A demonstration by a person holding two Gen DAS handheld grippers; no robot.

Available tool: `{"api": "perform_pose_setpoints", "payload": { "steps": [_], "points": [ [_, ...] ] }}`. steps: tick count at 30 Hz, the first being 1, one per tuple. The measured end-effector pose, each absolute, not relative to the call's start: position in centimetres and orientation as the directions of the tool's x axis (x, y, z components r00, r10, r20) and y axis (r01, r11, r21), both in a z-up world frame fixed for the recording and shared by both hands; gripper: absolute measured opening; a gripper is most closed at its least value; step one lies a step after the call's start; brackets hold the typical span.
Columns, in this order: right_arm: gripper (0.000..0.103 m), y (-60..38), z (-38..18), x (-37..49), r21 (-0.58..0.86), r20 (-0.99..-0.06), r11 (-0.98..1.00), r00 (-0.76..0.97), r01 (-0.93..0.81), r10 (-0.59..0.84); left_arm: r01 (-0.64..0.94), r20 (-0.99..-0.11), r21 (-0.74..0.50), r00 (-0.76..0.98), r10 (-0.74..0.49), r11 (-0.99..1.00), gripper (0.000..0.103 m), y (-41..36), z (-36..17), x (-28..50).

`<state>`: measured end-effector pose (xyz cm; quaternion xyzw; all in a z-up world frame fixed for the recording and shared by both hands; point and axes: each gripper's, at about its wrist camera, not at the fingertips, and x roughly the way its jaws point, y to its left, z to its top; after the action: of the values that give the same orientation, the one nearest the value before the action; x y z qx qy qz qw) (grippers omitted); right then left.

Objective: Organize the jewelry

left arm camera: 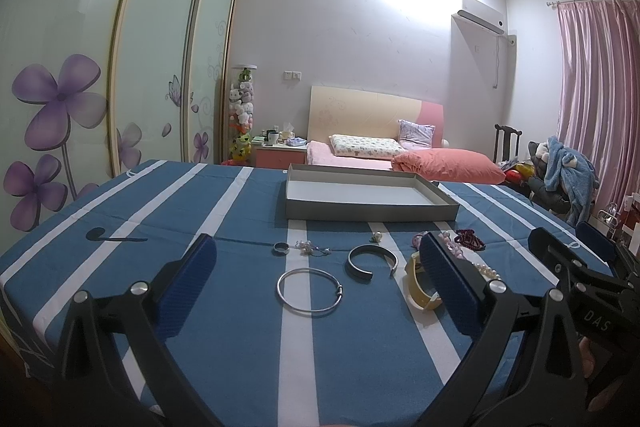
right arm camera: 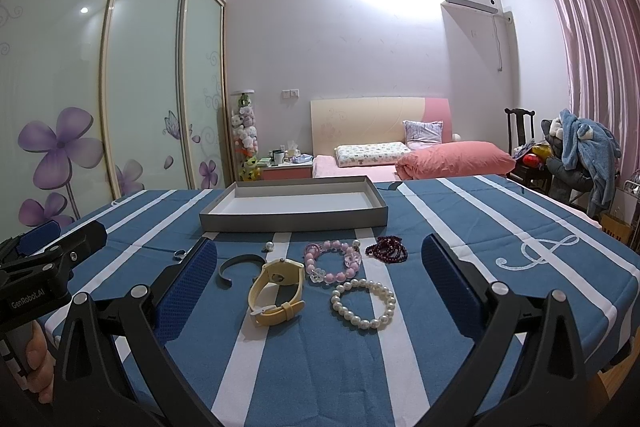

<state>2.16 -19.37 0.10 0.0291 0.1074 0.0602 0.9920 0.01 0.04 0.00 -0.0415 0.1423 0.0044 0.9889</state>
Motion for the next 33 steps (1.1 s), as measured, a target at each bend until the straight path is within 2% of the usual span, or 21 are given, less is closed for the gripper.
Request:
{"api": "perform_pose_setpoints", "payload": {
  "steps": [27,33],
  "points": [
    [0.101,-19.5,-0.3,2.2,0.077,-0.221,0.991,0.967,-0.112,0.127,-0.017,-0.298,-0.081,0.955,-0.008,0.997,0.099,-0.8,-0.4,0.2],
    [0.101,-20.2,-1.8,4.0,0.109,-0.314,0.987,0.938,-0.116,0.145,-0.008,-0.361,-0.087,0.932,-0.024,0.996,0.099,0.0,-1.5,1.9]
  ]
}}
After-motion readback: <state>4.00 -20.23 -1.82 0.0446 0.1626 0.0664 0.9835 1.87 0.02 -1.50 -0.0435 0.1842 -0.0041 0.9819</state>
